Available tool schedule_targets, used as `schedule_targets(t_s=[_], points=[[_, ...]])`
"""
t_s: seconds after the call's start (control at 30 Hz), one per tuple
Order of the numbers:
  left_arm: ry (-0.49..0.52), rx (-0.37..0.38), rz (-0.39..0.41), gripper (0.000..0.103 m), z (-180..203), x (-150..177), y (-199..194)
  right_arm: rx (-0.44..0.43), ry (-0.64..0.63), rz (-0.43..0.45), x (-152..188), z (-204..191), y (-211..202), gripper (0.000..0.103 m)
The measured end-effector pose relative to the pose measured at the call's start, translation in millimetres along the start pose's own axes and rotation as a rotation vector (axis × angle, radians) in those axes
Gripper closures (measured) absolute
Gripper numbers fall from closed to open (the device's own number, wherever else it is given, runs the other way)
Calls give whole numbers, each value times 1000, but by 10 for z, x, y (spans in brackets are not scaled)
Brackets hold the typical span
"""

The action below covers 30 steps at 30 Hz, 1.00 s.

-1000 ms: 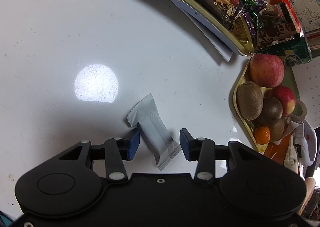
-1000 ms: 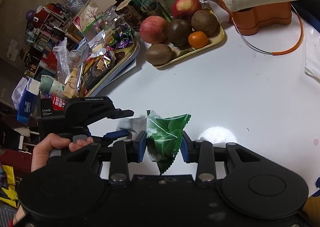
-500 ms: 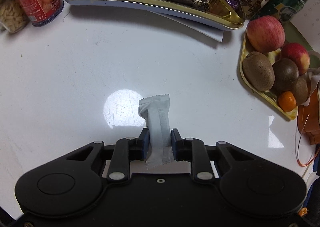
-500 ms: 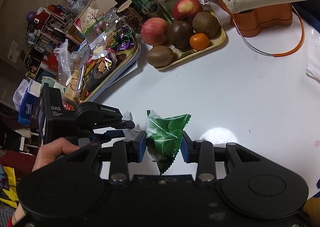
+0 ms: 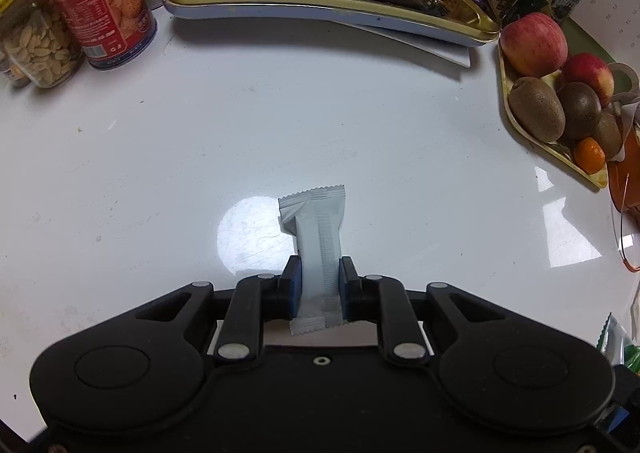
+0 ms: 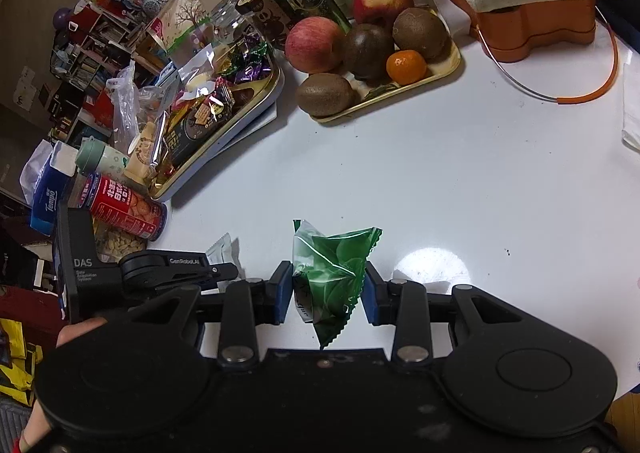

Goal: Organize snacks
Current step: 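Carry the green packet and white bar in both grippers to the gold tray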

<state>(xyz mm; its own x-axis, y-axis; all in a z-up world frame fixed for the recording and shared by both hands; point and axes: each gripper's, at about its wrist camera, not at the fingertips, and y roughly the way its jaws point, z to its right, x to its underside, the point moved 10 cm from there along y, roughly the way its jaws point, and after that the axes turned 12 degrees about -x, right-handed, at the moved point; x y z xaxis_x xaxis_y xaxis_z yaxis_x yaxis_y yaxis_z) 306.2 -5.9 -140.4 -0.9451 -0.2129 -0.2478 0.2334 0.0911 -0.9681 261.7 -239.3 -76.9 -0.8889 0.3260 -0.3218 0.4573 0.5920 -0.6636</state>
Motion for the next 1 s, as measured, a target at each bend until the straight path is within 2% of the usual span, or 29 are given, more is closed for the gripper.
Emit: schedule_targets(t_s=[0.2,0.5,0.63,0.73,1.0], points=[[2,12,17,78,-317,120,-71,9,-9,-46,111,-1,117,65],[70,-52,101,78,-789,324,-295,30,-41,-116,338,9,313,65],[62,-66,124,78,-934,412,-335,52,-70,-141,428,18,379,65],[37,-67,140,78,-950,393,-352,64,-90,-152,468,17,407,65],[50,-84,196,78,-1005,504,-499,82,-123,-149,536,-5,401,65]])
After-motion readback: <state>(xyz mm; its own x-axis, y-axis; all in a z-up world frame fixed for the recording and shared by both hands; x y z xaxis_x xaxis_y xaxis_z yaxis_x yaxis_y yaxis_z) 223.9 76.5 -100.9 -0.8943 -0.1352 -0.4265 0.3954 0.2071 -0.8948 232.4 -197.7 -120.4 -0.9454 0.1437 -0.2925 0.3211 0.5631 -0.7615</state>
